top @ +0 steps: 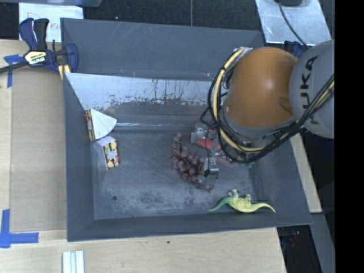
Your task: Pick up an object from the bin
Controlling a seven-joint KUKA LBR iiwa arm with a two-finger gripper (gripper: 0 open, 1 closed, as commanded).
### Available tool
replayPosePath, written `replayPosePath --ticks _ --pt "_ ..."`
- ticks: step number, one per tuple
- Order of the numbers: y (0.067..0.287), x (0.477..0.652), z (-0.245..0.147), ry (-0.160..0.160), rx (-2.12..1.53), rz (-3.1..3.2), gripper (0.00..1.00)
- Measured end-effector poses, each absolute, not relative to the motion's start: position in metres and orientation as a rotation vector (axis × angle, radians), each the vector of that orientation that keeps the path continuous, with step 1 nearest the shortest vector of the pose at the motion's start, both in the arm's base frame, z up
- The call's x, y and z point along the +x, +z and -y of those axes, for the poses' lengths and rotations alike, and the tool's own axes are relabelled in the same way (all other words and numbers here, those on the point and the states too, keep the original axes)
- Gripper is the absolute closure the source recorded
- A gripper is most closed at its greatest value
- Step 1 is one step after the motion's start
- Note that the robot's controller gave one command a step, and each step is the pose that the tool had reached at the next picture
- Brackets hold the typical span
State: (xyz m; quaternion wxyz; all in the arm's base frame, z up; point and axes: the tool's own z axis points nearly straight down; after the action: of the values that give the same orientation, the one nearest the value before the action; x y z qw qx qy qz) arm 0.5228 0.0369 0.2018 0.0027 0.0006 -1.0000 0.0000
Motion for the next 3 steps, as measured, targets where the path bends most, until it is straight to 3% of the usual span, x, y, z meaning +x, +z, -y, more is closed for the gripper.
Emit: replayPosePath --ticks 1,2,3 --pt "0.206 0.524 -0.037 -0.001 -0.001 3.145 0.00" --pt "0.144 0.546 -0.018 -0.001 -0.207 3.141 0.00" --pt "0.136 0.560 0.006 -0.002 -0.103 3.146 0.00"
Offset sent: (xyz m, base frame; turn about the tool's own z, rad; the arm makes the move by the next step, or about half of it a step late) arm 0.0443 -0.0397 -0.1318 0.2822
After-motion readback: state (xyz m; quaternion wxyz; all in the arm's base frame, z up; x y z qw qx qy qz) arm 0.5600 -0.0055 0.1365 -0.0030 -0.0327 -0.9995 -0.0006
